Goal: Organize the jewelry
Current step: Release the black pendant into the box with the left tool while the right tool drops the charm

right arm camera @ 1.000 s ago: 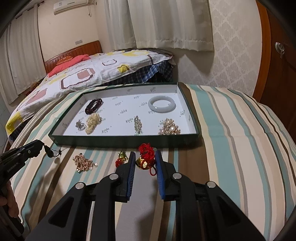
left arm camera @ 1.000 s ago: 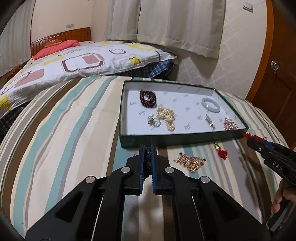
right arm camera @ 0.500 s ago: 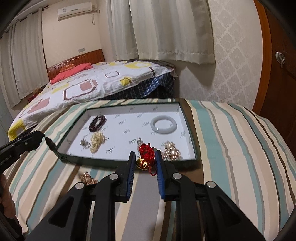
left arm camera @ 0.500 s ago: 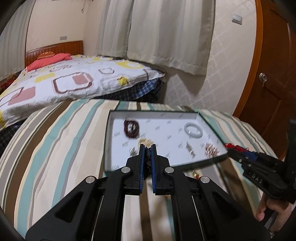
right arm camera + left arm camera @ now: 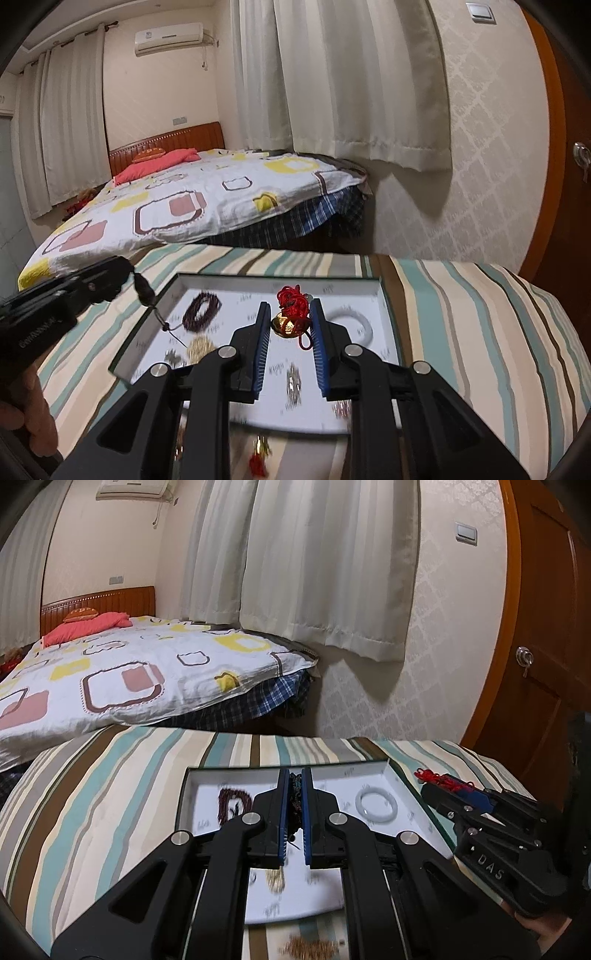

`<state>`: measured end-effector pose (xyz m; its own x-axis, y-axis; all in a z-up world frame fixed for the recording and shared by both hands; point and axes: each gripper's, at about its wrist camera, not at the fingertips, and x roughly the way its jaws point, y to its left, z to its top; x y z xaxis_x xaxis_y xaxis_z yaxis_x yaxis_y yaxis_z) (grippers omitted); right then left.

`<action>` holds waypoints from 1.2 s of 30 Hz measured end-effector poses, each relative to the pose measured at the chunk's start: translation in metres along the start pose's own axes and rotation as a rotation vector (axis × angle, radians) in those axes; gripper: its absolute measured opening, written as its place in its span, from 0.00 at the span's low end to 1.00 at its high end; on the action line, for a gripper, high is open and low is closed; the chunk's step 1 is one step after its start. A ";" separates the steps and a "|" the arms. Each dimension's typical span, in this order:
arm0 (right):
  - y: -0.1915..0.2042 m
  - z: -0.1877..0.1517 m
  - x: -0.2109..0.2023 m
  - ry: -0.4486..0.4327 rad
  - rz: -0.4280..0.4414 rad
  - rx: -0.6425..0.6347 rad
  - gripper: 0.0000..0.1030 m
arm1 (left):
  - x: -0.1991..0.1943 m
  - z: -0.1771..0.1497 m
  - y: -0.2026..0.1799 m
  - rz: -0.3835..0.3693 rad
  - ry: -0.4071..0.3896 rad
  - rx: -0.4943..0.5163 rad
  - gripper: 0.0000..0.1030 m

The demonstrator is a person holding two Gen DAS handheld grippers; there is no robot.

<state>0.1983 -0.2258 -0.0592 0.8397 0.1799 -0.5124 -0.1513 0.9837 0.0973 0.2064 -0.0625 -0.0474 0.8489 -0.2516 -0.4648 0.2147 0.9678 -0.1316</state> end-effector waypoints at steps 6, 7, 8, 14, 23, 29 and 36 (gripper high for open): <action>-0.004 -0.003 0.046 0.053 0.022 0.008 0.22 | 0.050 -0.004 -0.002 0.011 0.052 0.006 0.06; -0.004 -0.006 0.054 0.068 0.024 0.005 0.22 | 0.060 -0.007 -0.001 0.016 0.069 0.008 0.06; -0.004 -0.007 0.059 0.079 0.024 0.003 0.22 | 0.068 -0.010 -0.001 0.019 0.085 0.009 0.06; -0.007 -0.022 0.100 0.179 0.033 0.018 0.22 | 0.111 -0.025 0.004 0.036 0.197 0.004 0.06; -0.009 -0.033 0.121 0.279 0.029 0.017 0.22 | 0.137 -0.037 0.009 0.066 0.299 0.005 0.07; -0.011 -0.033 0.121 0.284 0.025 0.013 0.35 | 0.141 -0.039 0.011 0.068 0.331 -0.001 0.14; -0.010 -0.031 0.118 0.268 0.021 0.008 0.41 | 0.138 -0.036 0.013 0.064 0.314 -0.015 0.31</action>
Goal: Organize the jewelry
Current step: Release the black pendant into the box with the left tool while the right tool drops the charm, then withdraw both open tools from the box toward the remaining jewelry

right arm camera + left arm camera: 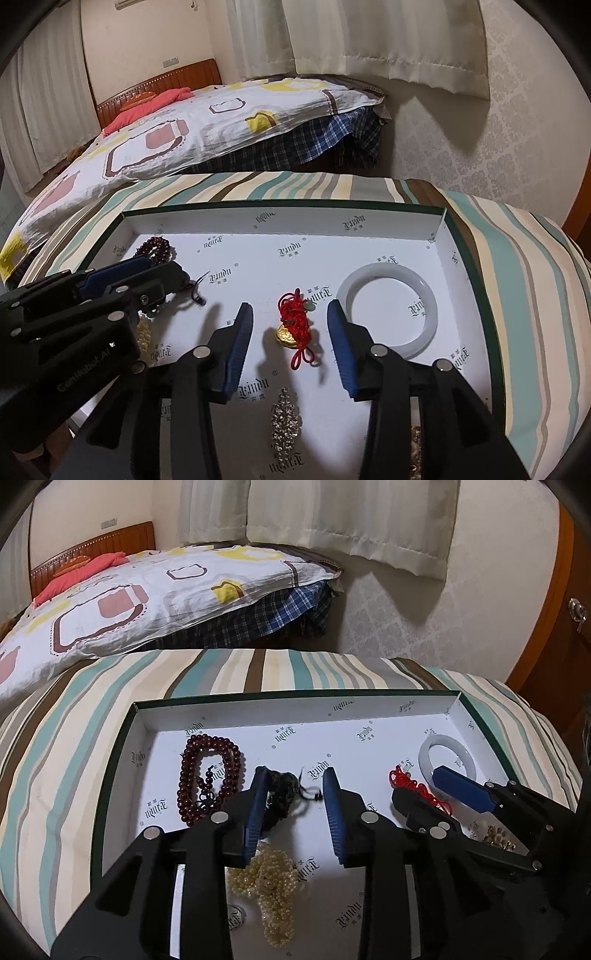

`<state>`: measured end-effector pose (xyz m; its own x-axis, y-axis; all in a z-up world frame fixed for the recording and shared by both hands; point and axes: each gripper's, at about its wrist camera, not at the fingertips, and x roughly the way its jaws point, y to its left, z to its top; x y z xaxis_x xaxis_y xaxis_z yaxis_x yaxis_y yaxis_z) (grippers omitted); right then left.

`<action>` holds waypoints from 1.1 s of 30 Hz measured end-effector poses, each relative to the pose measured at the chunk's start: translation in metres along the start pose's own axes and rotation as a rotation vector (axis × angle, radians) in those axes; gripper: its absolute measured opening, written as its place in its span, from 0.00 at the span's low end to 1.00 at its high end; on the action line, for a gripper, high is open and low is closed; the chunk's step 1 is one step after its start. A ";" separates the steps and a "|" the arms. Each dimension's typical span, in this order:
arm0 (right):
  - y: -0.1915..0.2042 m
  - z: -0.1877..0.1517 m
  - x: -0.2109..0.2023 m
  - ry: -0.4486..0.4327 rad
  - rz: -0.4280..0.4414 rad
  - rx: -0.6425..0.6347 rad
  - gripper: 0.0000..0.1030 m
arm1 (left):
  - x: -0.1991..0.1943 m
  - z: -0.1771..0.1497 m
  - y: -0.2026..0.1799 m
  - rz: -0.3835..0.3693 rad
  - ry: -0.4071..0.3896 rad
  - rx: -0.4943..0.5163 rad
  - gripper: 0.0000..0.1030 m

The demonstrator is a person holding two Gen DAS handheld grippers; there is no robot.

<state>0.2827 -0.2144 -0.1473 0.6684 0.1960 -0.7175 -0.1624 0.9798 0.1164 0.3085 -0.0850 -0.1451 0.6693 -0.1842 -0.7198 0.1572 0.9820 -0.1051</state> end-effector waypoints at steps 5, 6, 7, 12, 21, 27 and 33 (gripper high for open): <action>0.003 0.002 -0.017 -0.049 -0.011 -0.008 0.42 | -0.017 0.000 0.003 -0.009 -0.049 -0.019 0.35; 0.004 0.003 -0.021 -0.057 -0.012 -0.010 0.42 | -0.023 0.000 0.004 -0.007 -0.065 -0.018 0.37; 0.004 0.003 -0.026 -0.067 -0.013 -0.013 0.42 | -0.029 0.000 0.003 -0.008 -0.079 -0.019 0.38; 0.005 0.003 -0.053 -0.108 -0.020 -0.008 0.42 | -0.061 -0.005 0.005 -0.005 -0.143 -0.021 0.43; 0.010 -0.015 -0.100 -0.161 -0.032 0.011 0.42 | -0.109 -0.023 0.018 0.002 -0.199 -0.064 0.44; 0.014 -0.037 -0.112 -0.149 -0.038 0.028 0.42 | -0.124 -0.040 0.018 0.007 -0.202 -0.058 0.49; 0.016 -0.058 -0.116 -0.131 -0.041 0.036 0.42 | -0.132 -0.055 0.019 0.010 -0.194 -0.055 0.49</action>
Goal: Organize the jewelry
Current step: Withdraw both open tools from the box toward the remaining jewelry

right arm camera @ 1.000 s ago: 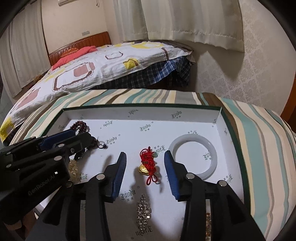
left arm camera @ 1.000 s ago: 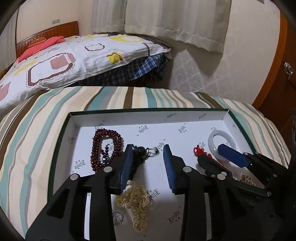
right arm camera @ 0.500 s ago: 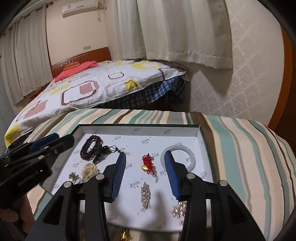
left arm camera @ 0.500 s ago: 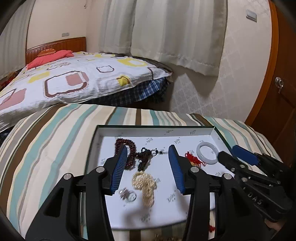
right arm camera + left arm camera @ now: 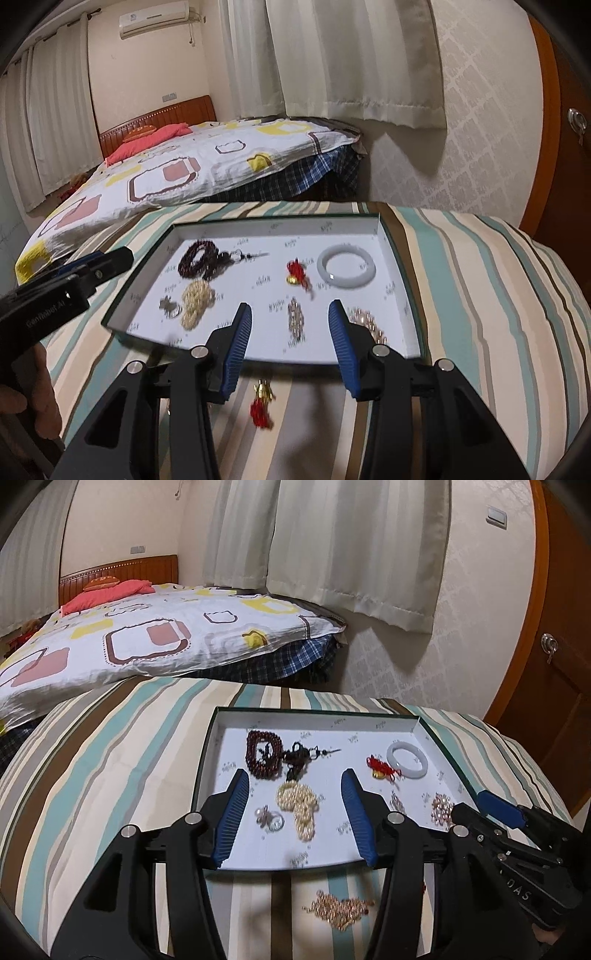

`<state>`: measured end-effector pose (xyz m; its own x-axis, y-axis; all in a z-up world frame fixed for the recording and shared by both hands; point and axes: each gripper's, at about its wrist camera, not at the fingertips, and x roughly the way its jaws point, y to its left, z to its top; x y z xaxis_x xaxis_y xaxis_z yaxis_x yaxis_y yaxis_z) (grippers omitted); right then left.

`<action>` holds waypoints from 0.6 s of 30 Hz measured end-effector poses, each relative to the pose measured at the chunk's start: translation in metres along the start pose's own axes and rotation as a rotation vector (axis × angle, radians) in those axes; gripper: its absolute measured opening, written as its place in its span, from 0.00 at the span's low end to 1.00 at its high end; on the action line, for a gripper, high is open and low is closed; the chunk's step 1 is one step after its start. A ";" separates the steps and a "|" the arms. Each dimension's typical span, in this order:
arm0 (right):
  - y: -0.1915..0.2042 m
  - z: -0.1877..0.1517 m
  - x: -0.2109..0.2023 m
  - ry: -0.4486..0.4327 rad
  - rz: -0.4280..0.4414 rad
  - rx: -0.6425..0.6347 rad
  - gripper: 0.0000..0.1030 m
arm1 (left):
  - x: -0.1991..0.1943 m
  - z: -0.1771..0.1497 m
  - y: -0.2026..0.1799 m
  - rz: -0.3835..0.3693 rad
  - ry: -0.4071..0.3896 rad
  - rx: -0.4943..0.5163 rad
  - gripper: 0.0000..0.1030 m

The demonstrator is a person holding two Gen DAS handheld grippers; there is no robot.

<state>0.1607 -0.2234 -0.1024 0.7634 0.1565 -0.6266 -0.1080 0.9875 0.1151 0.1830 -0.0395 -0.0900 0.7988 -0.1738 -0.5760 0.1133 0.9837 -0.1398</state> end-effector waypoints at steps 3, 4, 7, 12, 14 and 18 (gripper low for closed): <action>0.001 -0.010 -0.002 0.005 -0.001 0.002 0.42 | -0.007 -0.008 0.001 0.011 -0.006 0.008 0.50; 0.001 -0.012 -0.002 0.008 0.001 0.003 0.42 | -0.009 -0.012 0.001 0.018 -0.009 0.010 0.51; 0.002 -0.020 -0.001 0.018 0.009 0.005 0.42 | -0.014 -0.024 0.005 0.028 -0.004 0.006 0.51; 0.009 -0.033 0.002 0.038 0.022 -0.007 0.42 | -0.015 -0.042 0.009 0.047 0.023 0.009 0.51; 0.010 -0.037 0.005 0.053 0.026 -0.012 0.42 | -0.013 -0.050 0.012 0.054 0.045 0.005 0.51; 0.013 -0.042 0.013 0.089 0.034 -0.018 0.42 | -0.010 -0.060 0.017 0.060 0.077 -0.001 0.51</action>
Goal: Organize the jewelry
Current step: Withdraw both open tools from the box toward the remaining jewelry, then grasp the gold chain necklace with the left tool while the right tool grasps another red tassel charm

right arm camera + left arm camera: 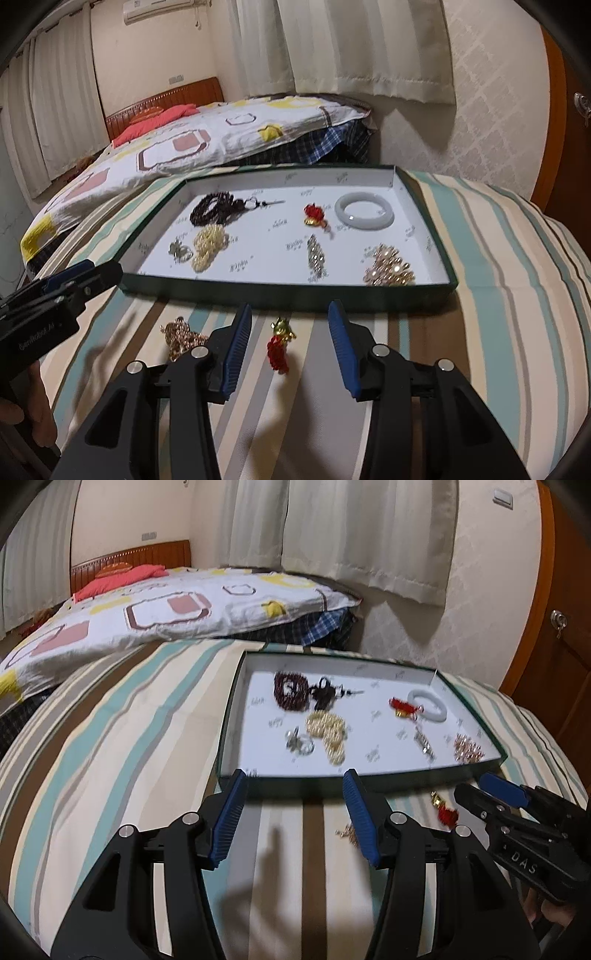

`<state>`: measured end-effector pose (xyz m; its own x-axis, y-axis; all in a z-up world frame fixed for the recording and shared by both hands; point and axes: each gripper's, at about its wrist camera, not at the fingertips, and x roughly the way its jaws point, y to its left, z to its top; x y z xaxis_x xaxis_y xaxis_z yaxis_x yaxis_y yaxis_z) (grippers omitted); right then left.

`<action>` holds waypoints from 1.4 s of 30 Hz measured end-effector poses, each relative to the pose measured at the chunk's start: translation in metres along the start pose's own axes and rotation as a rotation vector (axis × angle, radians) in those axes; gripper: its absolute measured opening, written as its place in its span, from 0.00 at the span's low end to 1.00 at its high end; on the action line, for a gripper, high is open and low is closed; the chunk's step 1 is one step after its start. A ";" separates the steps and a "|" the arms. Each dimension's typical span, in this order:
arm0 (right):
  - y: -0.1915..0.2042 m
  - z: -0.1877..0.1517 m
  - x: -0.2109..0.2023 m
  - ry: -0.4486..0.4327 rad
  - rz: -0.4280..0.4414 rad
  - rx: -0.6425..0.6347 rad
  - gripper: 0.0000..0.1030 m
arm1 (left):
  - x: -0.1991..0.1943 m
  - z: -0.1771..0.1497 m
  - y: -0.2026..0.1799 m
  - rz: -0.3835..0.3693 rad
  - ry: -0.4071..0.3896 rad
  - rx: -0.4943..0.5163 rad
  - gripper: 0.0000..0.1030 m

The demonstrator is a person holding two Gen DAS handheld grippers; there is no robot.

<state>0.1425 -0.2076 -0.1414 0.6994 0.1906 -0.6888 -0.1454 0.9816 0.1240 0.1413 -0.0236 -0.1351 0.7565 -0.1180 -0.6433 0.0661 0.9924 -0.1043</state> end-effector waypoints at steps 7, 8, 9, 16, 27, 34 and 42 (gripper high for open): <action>0.004 -0.004 0.016 0.077 0.012 -0.010 0.42 | 0.005 -0.010 -0.002 -0.009 0.029 0.006 0.51; 0.004 -0.005 0.019 0.092 0.011 -0.014 0.42 | 0.005 -0.011 -0.003 -0.013 0.033 0.006 0.51; 0.005 -0.005 0.020 0.101 0.013 -0.016 0.40 | 0.006 -0.011 -0.005 -0.018 0.037 0.007 0.51; 0.004 -0.010 0.021 0.136 0.011 -0.044 0.11 | 0.008 -0.016 -0.017 -0.039 0.056 0.026 0.51; -0.023 -0.010 0.000 0.084 -0.038 0.002 0.10 | 0.020 -0.023 -0.045 -0.069 0.112 0.072 0.51; -0.036 -0.007 -0.007 0.057 -0.035 0.047 0.10 | 0.035 -0.023 -0.054 -0.076 0.167 0.071 0.51; -0.036 -0.006 -0.006 0.055 -0.023 0.053 0.10 | 0.041 -0.024 -0.055 -0.088 0.193 0.072 0.47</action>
<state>0.1391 -0.2438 -0.1462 0.6624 0.1684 -0.7300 -0.0913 0.9853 0.1445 0.1530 -0.0840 -0.1734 0.6072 -0.2026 -0.7683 0.1780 0.9771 -0.1169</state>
